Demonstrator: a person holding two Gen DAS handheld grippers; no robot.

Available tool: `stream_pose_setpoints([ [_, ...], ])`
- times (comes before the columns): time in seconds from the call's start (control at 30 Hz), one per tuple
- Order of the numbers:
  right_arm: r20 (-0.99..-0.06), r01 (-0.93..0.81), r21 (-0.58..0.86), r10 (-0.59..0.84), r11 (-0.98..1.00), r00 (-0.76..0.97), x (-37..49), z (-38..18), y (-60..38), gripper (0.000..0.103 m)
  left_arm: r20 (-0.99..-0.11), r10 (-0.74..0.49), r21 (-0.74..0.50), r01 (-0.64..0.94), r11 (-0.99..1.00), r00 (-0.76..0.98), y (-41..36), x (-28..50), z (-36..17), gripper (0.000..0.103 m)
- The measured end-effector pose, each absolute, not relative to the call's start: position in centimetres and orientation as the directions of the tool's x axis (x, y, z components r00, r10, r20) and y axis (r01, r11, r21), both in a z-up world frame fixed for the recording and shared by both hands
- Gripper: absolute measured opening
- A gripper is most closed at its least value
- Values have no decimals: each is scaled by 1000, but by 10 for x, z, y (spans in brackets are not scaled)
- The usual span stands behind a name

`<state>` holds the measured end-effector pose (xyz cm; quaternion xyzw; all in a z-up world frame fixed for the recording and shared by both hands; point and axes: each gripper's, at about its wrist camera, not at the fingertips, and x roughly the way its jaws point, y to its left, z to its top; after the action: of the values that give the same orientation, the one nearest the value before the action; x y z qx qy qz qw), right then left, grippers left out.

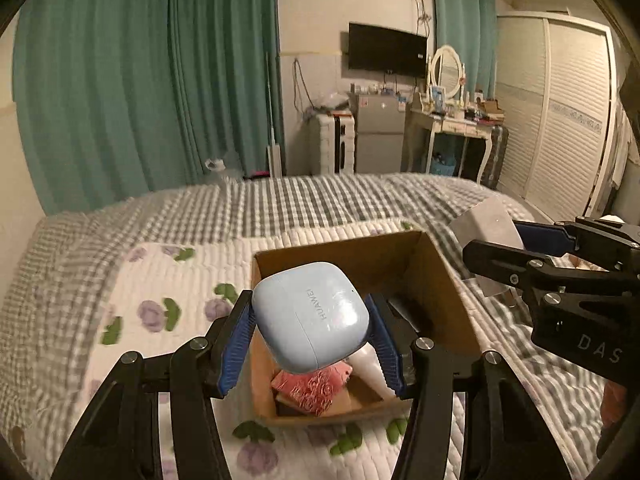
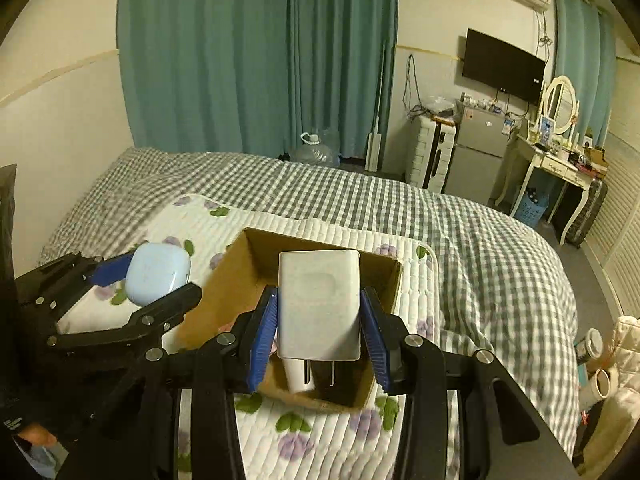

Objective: Organize rigid objects
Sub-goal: 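Drop the earbud case and plug charger into the box, releasing both grippers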

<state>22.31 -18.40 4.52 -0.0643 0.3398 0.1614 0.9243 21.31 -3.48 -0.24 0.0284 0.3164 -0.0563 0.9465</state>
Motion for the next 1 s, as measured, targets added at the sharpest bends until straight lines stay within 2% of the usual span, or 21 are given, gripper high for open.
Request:
stream_pose_setpoints([
  [0.3, -720, -352, -26, 227, 936, 656, 289, -18, -183, 41, -676, -109, 31, 176, 984, 729, -48, 272, -70, 57],
  [0.53, -752, -352, 8, 238, 936, 615, 310, -51, -189, 41, -711, -109, 24, 179, 983, 695, -51, 291, -95, 59],
  [0.6, -754, -352, 24, 248, 936, 608, 312, -55, -191, 41, -709, -133, 0, 189, 982, 693, -50, 289, -93, 62],
  [0.63, -753, -353, 29, 252, 935, 608, 313, -55, -193, 41, -700, -149, -15, 195, 981, 698, -49, 287, -91, 73],
  [0.67, -752, -352, 30, 254, 935, 608, 314, -54, -194, 41, -687, -160, -28, 195, 980, 709, -47, 285, -88, 77],
  [0.93, -764, -374, 20, 256, 927, 593, 336, -53, -178, 41, -652, -97, 1, 129, 992, 752, -36, 275, -69, 77],
  [1.0, -739, -382, 10, 264, 924, 620, 336, -55, -171, 41, -647, -84, 20, 127, 992, 758, -35, 271, -67, 77],
])
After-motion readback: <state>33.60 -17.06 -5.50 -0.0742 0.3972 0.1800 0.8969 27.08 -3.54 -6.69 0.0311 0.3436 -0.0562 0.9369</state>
